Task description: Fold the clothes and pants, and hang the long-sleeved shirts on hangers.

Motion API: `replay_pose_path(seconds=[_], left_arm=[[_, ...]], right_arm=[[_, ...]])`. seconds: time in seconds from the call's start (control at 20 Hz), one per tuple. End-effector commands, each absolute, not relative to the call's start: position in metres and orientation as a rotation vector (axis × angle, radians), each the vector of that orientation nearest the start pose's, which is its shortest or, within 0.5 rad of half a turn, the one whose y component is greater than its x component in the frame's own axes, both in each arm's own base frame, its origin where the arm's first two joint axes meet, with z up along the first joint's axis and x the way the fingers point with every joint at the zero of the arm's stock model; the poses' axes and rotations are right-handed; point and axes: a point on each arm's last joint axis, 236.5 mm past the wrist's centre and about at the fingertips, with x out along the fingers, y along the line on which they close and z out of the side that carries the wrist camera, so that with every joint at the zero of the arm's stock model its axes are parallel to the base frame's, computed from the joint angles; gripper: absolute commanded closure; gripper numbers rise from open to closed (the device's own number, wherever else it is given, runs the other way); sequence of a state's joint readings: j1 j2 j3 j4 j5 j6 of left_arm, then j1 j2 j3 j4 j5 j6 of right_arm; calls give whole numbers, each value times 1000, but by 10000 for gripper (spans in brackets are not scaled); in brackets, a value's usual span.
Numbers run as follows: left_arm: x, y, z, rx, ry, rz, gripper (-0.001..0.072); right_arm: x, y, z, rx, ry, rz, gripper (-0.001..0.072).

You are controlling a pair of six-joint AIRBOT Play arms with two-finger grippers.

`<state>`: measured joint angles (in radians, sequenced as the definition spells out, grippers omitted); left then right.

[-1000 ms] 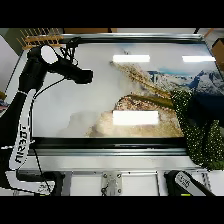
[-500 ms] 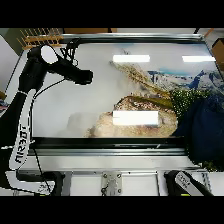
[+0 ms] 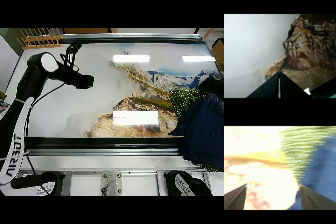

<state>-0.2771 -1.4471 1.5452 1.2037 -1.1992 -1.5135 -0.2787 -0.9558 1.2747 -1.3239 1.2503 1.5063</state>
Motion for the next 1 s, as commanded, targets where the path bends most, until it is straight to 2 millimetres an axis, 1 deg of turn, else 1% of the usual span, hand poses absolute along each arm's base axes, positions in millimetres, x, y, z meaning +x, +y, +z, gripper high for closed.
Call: replay_pose_path(seconds=[0.0, 0.05, 0.1, 0.15, 0.2, 0.25, 0.35, 0.95], left_arm=[[400, -203, 73, -142, 1095, -484, 674], [391, -204, 66, -136, 1113, -489, 673], [385, -203, 62, -135, 1125, -488, 673], [381, -203, 61, -139, 1136, -491, 673], [378, -205, 60, -149, 1145, -497, 673], [376, -207, 62, -160, 1148, -504, 673], [377, -207, 61, -160, 1148, -501, 673], [379, -207, 62, -162, 1139, -499, 673]], right_arm=[[359, 59, 138, 201, 923, 228, 27], [359, 76, 127, 186, 938, 266, 74], [356, 90, 118, 169, 957, 299, 240], [354, 102, 112, 155, 979, 329, 482], [353, 110, 108, 145, 991, 348, 691], [352, 115, 106, 139, 1000, 360, 689], [347, 118, 102, 135, 1027, 371, 689], [347, 118, 101, 136, 1028, 372, 689]])
